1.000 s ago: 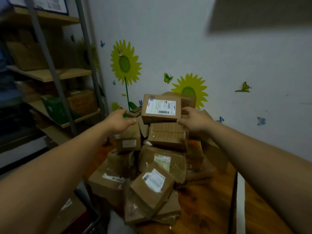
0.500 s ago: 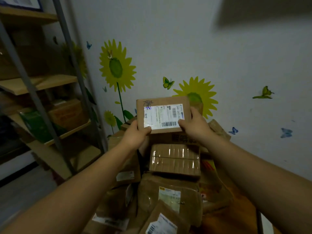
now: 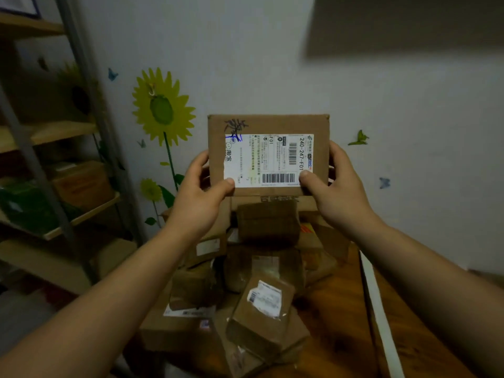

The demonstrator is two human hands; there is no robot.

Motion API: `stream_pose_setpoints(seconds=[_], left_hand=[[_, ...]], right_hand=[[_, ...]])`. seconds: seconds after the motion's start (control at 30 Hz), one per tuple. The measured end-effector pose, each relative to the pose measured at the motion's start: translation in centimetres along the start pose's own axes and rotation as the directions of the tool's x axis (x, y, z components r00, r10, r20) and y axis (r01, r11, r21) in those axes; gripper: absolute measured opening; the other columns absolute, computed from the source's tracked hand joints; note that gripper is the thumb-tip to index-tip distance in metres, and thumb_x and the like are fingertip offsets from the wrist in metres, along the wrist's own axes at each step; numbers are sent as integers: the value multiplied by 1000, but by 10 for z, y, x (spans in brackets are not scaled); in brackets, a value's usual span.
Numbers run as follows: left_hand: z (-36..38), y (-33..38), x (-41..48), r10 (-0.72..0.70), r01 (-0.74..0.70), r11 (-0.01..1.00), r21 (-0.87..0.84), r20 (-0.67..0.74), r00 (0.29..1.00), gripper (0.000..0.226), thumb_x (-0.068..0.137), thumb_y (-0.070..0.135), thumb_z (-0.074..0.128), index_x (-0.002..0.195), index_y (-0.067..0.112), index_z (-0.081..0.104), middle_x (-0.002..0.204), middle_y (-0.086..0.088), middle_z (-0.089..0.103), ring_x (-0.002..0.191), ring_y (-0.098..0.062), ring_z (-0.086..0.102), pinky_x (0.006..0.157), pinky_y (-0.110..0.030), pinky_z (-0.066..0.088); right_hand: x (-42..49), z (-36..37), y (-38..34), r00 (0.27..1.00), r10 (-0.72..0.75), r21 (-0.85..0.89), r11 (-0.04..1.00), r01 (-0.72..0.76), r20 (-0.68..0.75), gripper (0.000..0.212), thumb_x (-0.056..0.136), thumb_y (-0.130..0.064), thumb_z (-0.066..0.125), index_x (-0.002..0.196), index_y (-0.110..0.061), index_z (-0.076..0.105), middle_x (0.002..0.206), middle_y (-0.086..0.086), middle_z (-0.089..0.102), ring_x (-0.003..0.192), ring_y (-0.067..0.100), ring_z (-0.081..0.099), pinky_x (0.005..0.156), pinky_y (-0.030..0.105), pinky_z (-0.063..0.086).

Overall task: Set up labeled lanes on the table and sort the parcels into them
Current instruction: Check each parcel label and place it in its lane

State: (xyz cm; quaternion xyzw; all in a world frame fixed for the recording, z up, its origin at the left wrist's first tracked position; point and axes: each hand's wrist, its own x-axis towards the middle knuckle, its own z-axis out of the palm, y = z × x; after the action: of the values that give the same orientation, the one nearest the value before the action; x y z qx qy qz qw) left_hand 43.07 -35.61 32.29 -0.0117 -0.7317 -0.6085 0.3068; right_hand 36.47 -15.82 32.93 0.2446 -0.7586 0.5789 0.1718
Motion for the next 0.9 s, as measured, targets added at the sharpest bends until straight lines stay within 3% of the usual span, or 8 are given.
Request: stream_pose_setpoints(seconds=[0.2, 0.37, 0.47, 0.53, 0.6, 0.67, 0.77, 0.9], left_hand=[[24, 18, -39, 32, -17, 989, -147, 102, 994, 47, 93, 6, 52, 110, 49, 45, 113, 13, 60, 108, -11, 59, 85, -28, 53], [72, 28, -63, 73, -44, 988, -148, 191, 979, 57, 89, -1, 55, 128, 38, 41, 114, 19, 56, 107, -2, 58, 84, -20, 53], [116, 35, -77, 22, 17, 987, -159, 240, 970, 68, 87, -5, 56, 141, 26, 29, 113, 16, 52, 100, 3, 57, 75, -8, 51], [149, 42, -88, -38, 93, 977, -193, 268, 963, 70, 88, -3, 56, 142, 26, 22, 112, 8, 56, 92, 1, 60, 66, -11, 52], [185, 48, -99, -92, 168, 957, -238, 302, 949, 77, 90, 0, 55, 145, 33, 12, 101, 2, 65, 79, -1, 65, 65, -22, 54], [222, 52, -109, -125, 221, 943, -250, 350, 928, 84, 92, 3, 53, 147, 39, 2, 76, -2, 68, 60, 2, 64, 63, -26, 51], [278, 60, -121, -170, 289, 927, -240, 419, 892, 66, 95, 14, 51, 144, 42, 17, 74, 0, 72, 67, -7, 69, 62, -29, 51], [346, 68, -132, -315, 463, 836, -295, 433, 845, 23, 97, 21, 50, 117, 28, 43, 101, -9, 70, 87, -23, 71, 76, -37, 58]], right_hand=[[-49, -50, -20, 994, 6, -127, 992, -20, -112, 57, 90, -25, 61, 136, -45, 35, 124, -15, 41, 112, 5, 48, 91, 41, 54], [-78, -104, -20, 986, 30, -177, 982, -59, -162, 60, 90, -20, 61, 139, -43, 35, 129, -8, 52, 115, 12, 55, 84, 43, 57], [-90, -146, -16, 979, 36, -217, 973, -81, -203, 62, 92, -16, 58, 143, -39, 31, 118, -17, 55, 109, 7, 57, 81, 35, 59], [-97, -179, -12, 968, 53, -228, 967, -111, -245, 64, 95, -16, 56, 147, -34, 24, 107, -26, 51, 101, 1, 58, 76, 20, 57], [-100, -215, -6, 951, 58, -256, 956, -140, -305, 61, 97, -20, 53, 148, -32, 23, 107, -23, 50, 97, 0, 58, 78, 16, 54], [-98, -255, 3, 931, 52, -286, 944, -164, -362, 55, 97, -22, 51, 147, -29, 28, 120, -12, 51, 104, 7, 58, 87, 26, 54], [-92, -312, 20, 917, 61, -331, 922, -203, -393, 48, 97, -25, 51, 143, -25, 35, 132, -3, 47, 113, 13, 53, 92, 33, 52], [-86, -371, 44, 865, 72, -302, 920, -250, -497, 50, 94, -28, 58, 140, -21, 38, 136, -1, 38, 107, 5, 45, 70, 3, 46]])
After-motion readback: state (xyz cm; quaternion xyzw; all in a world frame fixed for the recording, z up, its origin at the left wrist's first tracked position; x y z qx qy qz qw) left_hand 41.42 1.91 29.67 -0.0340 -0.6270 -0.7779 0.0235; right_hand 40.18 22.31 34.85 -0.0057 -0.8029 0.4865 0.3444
